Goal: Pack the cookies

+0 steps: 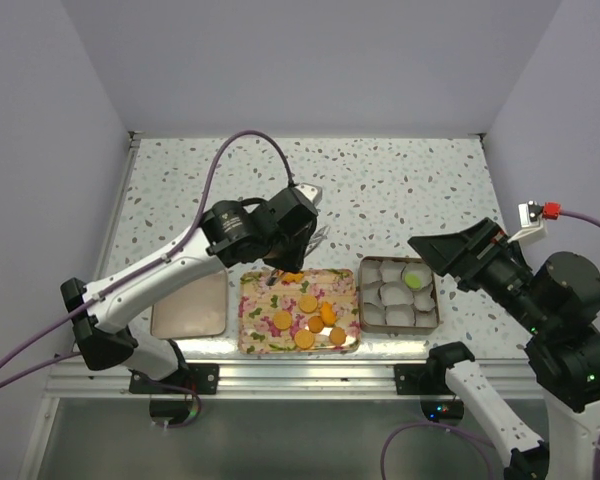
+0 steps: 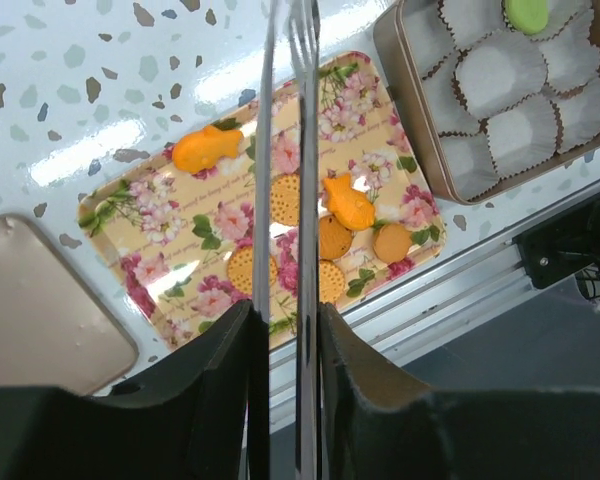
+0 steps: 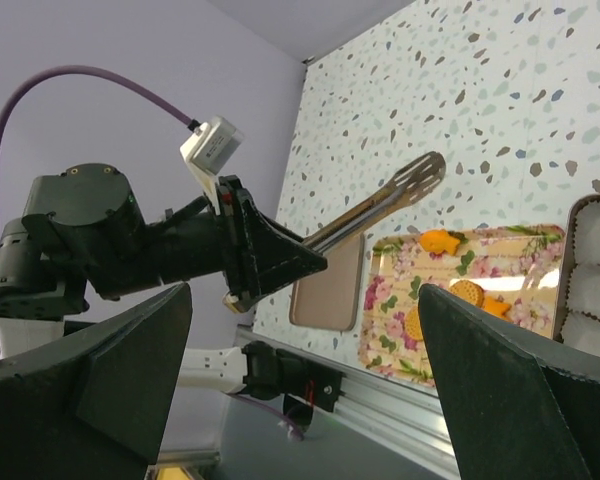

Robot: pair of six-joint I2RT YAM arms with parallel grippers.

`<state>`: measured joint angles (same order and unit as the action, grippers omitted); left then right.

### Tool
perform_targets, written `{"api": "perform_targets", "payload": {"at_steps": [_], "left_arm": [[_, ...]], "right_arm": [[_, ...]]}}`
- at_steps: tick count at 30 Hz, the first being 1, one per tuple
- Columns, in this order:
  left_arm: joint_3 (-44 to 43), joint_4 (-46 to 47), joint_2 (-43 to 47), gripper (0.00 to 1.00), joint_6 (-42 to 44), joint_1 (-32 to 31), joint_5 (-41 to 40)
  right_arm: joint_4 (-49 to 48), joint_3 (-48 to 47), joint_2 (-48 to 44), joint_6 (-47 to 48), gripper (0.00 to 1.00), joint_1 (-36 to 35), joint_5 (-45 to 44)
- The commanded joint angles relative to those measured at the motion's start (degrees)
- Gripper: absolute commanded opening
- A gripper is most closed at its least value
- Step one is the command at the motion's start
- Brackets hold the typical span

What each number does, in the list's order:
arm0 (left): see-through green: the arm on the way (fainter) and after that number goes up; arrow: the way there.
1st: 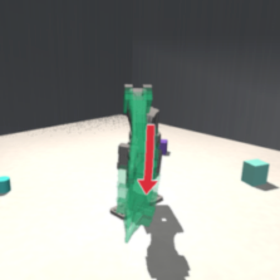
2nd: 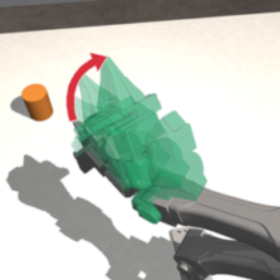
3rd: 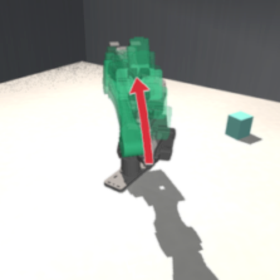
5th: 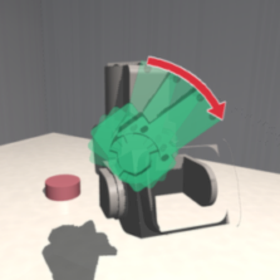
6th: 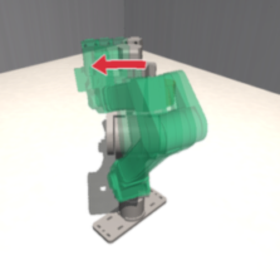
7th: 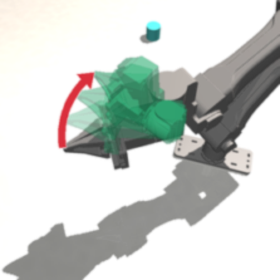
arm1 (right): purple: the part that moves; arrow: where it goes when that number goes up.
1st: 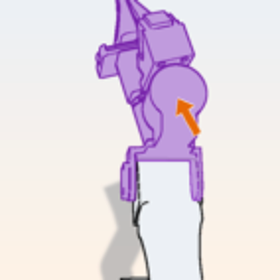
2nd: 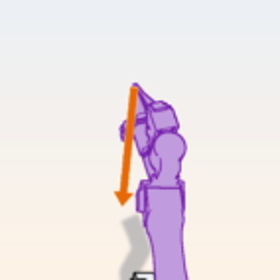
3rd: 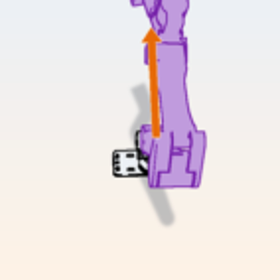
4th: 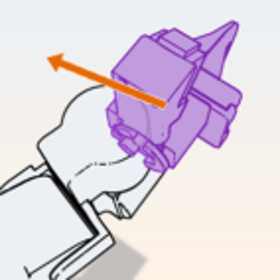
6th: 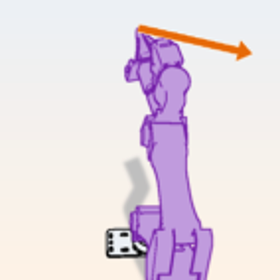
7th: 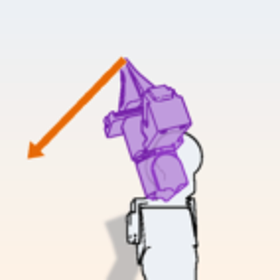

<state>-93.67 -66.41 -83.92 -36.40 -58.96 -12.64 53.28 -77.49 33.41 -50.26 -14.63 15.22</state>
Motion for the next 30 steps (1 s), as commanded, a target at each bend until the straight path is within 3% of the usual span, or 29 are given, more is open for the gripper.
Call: {"api": "perform_targets", "payload": {"at_steps": [1, 4, 12, 21, 30], "left_arm": [[-3.0, -1.2, -0.8, 0.37, 2.1, -0.3, -0.1], [1.6, -2.1, 1.9, 0.46, 0.8, -0.3, -1.0], [18.2, -2.1, 10.2, 0.51, -3.1, -0.1, -2.4], [24.7, 0.9, 10.3, 0.59, -2.9, 0.0, -2.8], [29.2, 7.0, 8.8, 0.60, -1.7, 1.0, -1.7]], "right_arm": [[0.6, -3.0, -0.3, 1.0, 0.99, 0.0, -2.0], [1.3, -3.9, -0.1, 1.7, 0.99, 0.0, -2.7], [0.2, -0.6, -0.9, 1.0, 0.99, 0.0, -2.5], [-1.3, 0.8, 0.3, 0.5, 0.99, 0.0, -0.5], [-0.4, 0.6, 0.8, 1.7, 0.99, 0.0, -0.5]]}}
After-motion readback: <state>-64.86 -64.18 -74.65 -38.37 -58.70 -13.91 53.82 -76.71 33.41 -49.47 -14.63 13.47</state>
